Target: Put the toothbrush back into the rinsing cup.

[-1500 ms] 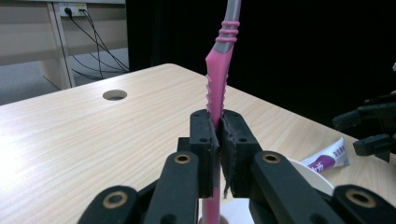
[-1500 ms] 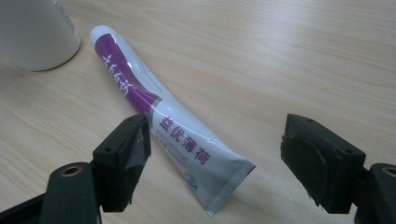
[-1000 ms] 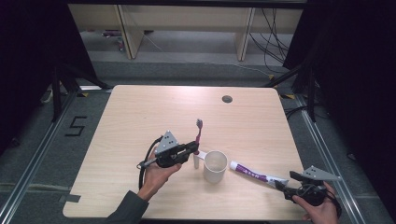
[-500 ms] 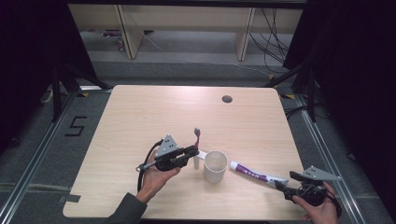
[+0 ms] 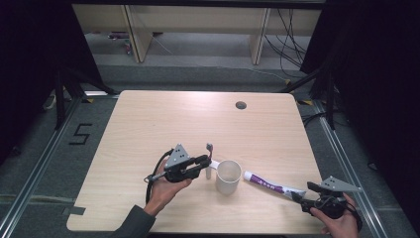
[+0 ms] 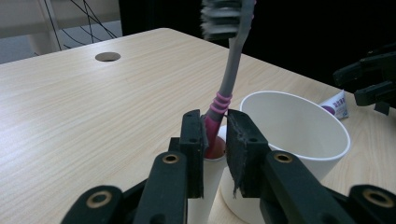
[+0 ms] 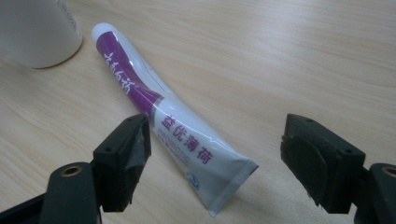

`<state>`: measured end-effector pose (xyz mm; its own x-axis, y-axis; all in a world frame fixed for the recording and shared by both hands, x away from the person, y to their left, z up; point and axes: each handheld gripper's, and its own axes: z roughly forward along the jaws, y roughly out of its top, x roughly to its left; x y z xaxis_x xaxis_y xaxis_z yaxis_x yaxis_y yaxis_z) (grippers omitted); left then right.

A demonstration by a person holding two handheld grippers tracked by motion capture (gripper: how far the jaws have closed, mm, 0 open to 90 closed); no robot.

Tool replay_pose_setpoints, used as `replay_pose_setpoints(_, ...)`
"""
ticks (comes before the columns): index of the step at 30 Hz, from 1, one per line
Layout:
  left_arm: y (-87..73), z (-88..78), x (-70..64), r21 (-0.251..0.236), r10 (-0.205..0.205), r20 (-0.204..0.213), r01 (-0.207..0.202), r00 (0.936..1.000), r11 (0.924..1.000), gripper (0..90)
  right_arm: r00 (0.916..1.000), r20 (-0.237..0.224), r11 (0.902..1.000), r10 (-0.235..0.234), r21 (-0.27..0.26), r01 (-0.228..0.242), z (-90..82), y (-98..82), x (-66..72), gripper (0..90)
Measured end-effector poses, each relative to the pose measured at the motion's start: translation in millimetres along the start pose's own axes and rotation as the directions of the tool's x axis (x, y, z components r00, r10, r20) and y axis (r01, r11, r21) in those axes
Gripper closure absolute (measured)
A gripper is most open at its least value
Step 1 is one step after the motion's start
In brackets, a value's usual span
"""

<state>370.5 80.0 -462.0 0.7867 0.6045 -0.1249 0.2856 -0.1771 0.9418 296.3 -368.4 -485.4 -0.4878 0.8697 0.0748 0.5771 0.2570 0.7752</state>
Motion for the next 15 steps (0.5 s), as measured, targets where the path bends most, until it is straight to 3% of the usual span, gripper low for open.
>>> replay_pose_setpoints(9, 4.2, -8.7, -1.2, -0.02, -0.011, -0.029, 0.011, 0.9995, 0.9997, 55.1, 1.0, 0.002, 1.0, 0.003, -0.001, -0.003, -0.3, 0.0, -0.3, 24.9)
replay_pose_setpoints(15, 9.3, -24.1, -4.7, -0.022, -0.015, -0.057, 0.014, 0.9983, 0.9997, 45.6, 1.0, 0.004, 1.0, 0.003, -0.006, -0.003, -0.8, 0.2, -0.1, 24.9)
